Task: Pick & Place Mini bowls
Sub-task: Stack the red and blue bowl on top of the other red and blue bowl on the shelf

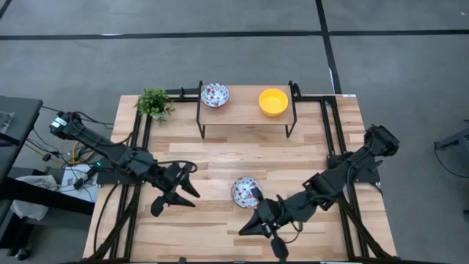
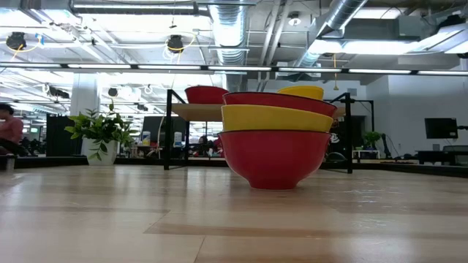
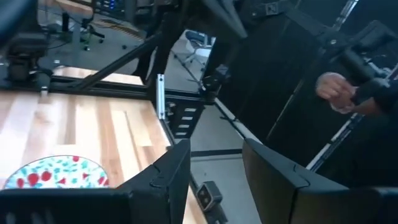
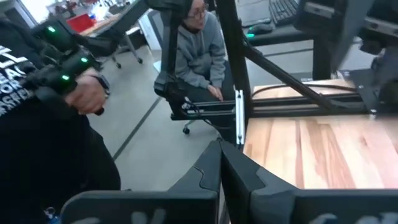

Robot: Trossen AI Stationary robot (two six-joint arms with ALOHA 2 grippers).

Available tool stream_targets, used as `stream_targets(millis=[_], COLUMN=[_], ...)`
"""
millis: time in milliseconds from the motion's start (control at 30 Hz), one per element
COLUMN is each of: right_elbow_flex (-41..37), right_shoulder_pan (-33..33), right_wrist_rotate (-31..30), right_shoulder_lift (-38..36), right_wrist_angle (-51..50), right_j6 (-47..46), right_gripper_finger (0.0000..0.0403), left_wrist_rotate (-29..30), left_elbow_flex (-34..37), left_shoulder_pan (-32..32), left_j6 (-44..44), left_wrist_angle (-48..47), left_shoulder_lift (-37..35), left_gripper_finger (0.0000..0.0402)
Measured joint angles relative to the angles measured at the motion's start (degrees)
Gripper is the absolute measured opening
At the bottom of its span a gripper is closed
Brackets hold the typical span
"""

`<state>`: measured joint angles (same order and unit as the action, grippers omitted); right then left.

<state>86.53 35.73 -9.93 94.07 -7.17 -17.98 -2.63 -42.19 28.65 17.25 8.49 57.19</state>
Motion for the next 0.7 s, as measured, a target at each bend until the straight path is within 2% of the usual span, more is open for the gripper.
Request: stream_targets(millis=[233,433,700], right_elbow_flex=[-2.7,-16.3,-35.5], right_shoulder_pan=[-0.8,-1.9,-5.5], right_wrist_rotate=[1.4,2.5,2.5], right_shoulder_lift=[0.6,-6.0,-21.0], right_wrist_angle=[2.3,13.1,15.8], right_j6=[-0.5,-2.4,-6.1], right_gripper_finger=[0.0000,0.0000,0.0000], left_wrist_rotate=[-0.1,0.8,11.1], left_elbow_flex=[0.0,0.0,0.0], left_shoulder_pan=[3.4,5.7,6.6], left_j6=[0.2,0.2,0.1], left_wrist_angle=[1.5,2.1,2.4], left_shoulder_lift=[0.0,0.0,0.0], left_gripper_finger=[0.0145,0.0145,0.0145])
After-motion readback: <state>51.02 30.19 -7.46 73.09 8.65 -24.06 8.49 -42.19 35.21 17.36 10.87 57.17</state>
